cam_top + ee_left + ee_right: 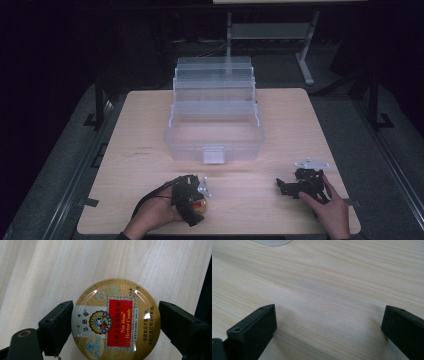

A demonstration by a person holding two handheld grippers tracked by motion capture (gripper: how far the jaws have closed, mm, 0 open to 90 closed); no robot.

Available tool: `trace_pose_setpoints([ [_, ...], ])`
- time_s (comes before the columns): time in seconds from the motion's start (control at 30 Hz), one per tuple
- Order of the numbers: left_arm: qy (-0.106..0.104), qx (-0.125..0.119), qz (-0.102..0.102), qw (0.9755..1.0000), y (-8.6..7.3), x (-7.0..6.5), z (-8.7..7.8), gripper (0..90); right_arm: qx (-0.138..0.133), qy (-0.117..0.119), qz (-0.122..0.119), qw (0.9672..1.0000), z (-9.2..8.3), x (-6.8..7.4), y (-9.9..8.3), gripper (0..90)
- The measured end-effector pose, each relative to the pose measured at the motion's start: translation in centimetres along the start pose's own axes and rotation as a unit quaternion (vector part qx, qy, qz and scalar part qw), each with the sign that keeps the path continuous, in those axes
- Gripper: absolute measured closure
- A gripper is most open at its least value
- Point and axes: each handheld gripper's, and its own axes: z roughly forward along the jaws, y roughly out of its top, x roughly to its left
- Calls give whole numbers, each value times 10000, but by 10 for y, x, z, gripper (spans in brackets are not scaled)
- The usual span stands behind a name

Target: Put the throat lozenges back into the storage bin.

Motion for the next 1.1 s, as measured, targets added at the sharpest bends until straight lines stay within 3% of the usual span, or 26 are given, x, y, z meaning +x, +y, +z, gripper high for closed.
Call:
trace_pose_setpoints([
  [0.57,-7,-28,-47,10000,-1,1,-1,194,0,1,0,10000,0,0,0,0],
  [1.1,-64,-181,-128,9997,-2,4,-15,195,2,0,-3,10000,0,0,0,0],
])
